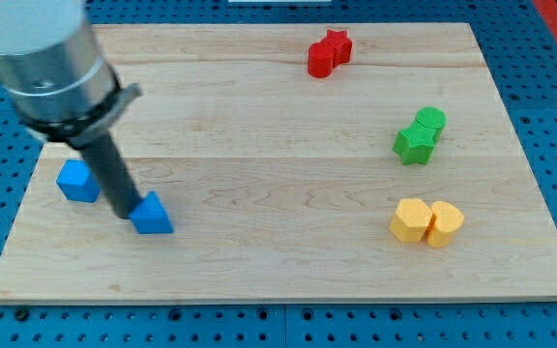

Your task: Move blue cube to the left of blue triangle

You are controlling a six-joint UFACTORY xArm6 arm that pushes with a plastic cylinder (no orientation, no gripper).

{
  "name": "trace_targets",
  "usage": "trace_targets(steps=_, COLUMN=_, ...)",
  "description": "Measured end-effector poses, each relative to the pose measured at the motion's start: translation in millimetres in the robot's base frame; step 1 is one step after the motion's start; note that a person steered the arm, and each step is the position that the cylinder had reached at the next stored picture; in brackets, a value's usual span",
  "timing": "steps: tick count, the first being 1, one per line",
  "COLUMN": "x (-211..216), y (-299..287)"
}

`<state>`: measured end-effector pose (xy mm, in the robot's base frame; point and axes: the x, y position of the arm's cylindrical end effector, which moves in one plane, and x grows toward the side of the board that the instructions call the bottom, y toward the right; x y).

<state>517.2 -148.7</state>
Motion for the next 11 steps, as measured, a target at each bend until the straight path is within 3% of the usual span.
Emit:
trace_targets(steps=1, x=5.2, y=33.3)
trace_targets(steps=2, x=-12.1, y=-1.4)
trace_targets(steps=3, x=-74.7, y=-6.7)
trace_targets(steps=5, x=-126.4, y=-154.0)
trace_targets(steps=6, x=-126.3, y=-156.0)
trace_targets(steps=8, x=-43.4, y=-134.1)
trace_targets(steps=9, x=-47.4, y=-73.0)
trace_targets(steps=11, x=-13.7, y=-33.4)
